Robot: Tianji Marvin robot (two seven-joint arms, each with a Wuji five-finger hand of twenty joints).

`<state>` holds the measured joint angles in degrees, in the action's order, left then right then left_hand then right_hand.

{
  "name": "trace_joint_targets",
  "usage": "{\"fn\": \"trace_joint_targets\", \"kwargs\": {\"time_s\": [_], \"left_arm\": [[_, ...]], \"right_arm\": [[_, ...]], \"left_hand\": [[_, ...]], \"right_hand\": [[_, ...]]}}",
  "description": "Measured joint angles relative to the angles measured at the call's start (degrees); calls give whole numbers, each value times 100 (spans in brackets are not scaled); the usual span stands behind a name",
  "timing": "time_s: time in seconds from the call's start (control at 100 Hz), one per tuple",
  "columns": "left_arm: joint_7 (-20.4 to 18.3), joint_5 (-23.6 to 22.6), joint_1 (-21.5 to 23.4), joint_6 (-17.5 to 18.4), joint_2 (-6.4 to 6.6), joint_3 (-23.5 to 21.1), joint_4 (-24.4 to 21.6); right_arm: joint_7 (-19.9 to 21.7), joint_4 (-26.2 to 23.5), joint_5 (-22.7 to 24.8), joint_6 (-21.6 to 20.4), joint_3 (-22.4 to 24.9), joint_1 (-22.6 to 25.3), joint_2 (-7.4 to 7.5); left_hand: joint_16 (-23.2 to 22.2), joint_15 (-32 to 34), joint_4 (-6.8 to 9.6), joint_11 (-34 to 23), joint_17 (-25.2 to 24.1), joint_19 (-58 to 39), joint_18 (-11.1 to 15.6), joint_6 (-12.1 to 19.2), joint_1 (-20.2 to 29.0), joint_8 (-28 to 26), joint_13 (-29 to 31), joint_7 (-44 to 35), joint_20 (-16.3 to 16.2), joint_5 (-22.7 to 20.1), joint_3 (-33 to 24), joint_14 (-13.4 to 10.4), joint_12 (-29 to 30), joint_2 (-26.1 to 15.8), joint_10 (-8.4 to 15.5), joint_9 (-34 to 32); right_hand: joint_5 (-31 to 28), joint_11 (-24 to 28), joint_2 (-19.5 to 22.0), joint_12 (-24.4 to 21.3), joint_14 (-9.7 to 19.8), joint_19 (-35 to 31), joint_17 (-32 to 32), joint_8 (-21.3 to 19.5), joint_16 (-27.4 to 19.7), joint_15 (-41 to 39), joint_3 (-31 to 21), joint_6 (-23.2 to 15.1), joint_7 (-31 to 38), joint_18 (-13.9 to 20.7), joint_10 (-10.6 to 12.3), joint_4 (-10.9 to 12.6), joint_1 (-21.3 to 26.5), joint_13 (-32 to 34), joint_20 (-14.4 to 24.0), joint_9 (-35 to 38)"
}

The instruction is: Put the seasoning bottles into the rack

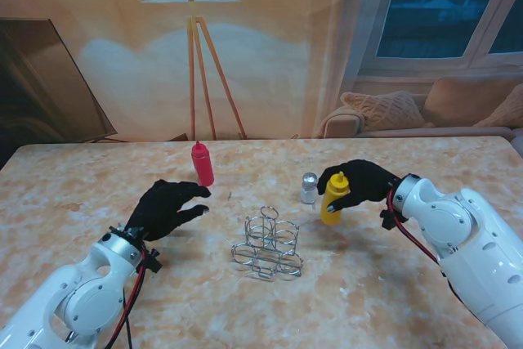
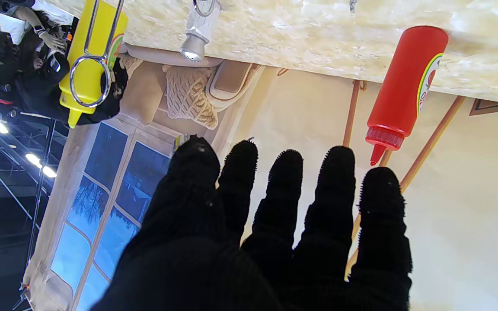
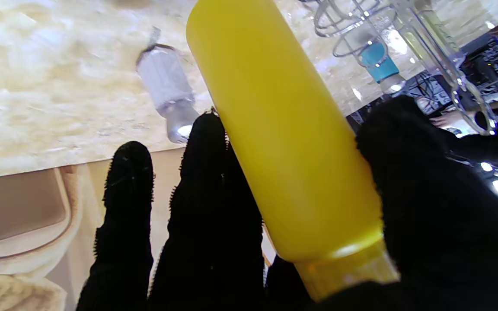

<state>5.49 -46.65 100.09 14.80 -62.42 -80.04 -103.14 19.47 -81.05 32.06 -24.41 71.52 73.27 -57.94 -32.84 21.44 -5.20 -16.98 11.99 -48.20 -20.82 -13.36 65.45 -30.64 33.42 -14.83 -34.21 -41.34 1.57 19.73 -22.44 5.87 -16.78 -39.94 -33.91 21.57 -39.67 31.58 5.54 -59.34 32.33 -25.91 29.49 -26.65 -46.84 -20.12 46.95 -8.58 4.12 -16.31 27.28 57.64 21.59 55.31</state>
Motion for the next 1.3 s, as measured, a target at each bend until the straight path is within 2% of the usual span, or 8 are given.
{"fn": "trace_joint_targets", "kwargs": {"time_s": [0.21, 0.61, 0.9, 1.15, 1.3], "left_arm": [[0, 19, -8, -25, 0, 12, 15], [-1, 27, -7, -78, -1, 15, 31], [13, 23, -2, -78, -2, 5, 44], [25, 19, 1, -78, -3, 2, 60], [33, 18, 0, -85, -3, 2, 69]], "right_arm": [[-4, 153, -399, 73, -491, -422, -13], [-86, 533, -891, 129, -1289, -997, -165], [-252, 662, -1030, -79, -1536, -1102, -242], [-211, 731, -1146, -203, -1711, -1189, -259], [-194, 809, -1186, -288, -1823, -1259, -262]], "left_hand": [[0, 0, 0, 1, 0, 0, 0, 1, 0, 0, 0, 0, 0, 0, 0, 0, 0, 0, 0, 0], [0, 0, 0, 1, 0, 0, 0, 3, 0, 0, 0, 0, -1, 0, 0, 51, 0, 0, 0, 0], [0, 0, 0, 1, 0, 0, 0, 4, 0, 0, 0, 0, -1, 0, 0, 51, 0, 0, 0, 0], [0, 0, 0, 1, 0, 1, 0, 5, 0, 0, 0, 0, -1, 0, 0, 51, 0, 0, 0, 0], [0, 0, 0, 1, 0, 1, 0, 5, 0, 0, 0, 0, -1, 0, 0, 51, 0, 0, 0, 0]], "right_hand": [[0, 0, 0, 0, 0, 8, 2, 52, 0, 0, 0, -1, 10, 1, 0, -1, 0, 0, 64, 0], [-50, 55, -95, -13, -4, 36, 2, 78, 0, 2, -75, -4, 24, 1, 0, -9, 1, 0, 131, 1], [-118, 116, -234, -39, -16, 105, 2, 78, 0, 10, -349, -11, 24, 1, 0, -68, -59, 6, 133, 1], [-130, 146, -296, -187, -18, 231, 4, 71, 0, 50, -520, -13, 24, -4, 5, -68, -123, 7, 133, 1], [-189, 164, -467, -213, -19, 288, -20, 30, 0, 108, -732, -60, 19, -41, 23, -68, -141, 7, 131, 2]]}}
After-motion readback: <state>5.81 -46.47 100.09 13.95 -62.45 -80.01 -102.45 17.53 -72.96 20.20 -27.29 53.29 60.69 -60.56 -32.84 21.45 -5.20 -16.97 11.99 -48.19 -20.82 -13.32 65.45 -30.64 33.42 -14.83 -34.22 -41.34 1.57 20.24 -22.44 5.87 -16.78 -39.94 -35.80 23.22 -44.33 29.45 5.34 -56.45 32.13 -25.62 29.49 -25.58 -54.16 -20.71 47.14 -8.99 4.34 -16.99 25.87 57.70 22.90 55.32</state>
